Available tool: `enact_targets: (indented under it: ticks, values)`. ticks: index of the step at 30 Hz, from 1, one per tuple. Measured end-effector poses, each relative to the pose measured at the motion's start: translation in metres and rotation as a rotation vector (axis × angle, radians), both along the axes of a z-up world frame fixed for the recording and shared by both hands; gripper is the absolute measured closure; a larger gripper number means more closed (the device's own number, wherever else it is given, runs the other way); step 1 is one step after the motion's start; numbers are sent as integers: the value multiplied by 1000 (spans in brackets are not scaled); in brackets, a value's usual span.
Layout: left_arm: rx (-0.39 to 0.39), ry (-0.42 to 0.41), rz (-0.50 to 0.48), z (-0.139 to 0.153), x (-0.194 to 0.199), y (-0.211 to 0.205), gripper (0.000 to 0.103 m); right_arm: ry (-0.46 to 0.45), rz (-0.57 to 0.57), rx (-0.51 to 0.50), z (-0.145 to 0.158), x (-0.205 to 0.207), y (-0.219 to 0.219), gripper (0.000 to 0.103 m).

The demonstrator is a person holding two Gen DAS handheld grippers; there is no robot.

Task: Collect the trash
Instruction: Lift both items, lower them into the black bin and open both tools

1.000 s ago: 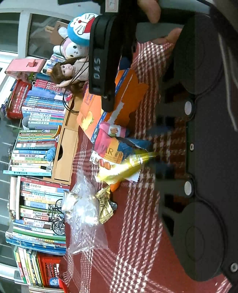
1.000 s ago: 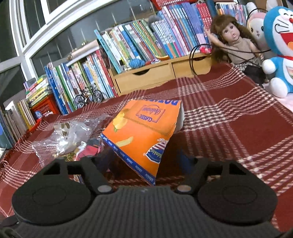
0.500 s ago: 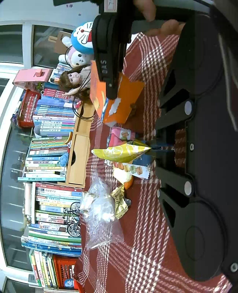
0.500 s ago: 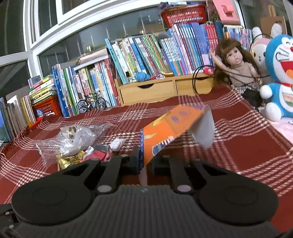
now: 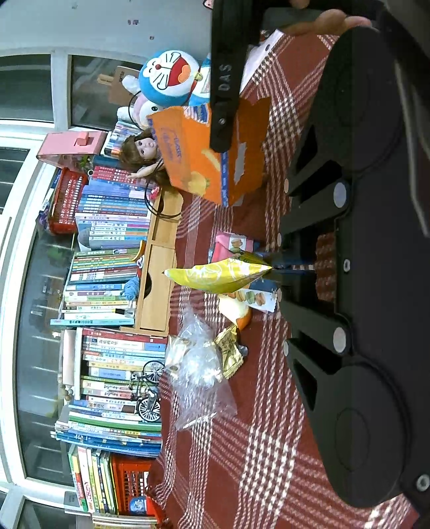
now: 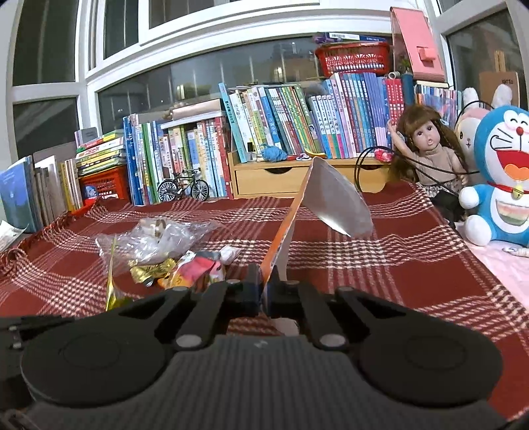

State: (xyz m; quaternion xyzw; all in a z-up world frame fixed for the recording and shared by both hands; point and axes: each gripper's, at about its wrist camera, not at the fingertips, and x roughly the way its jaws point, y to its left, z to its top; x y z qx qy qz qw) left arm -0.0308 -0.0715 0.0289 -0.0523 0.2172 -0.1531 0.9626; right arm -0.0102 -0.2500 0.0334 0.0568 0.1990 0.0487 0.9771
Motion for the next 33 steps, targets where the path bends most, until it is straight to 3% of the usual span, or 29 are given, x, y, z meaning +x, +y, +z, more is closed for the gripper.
enact_targets:
  ticks: [20, 33]
  values:
    - [-24, -9, -3, 8, -63, 45, 101, -23, 152, 20, 5, -89, 37, 96]
    - [-32, 80, -15, -18, -126, 68, 101, 71, 255, 61, -14, -156, 59, 96]
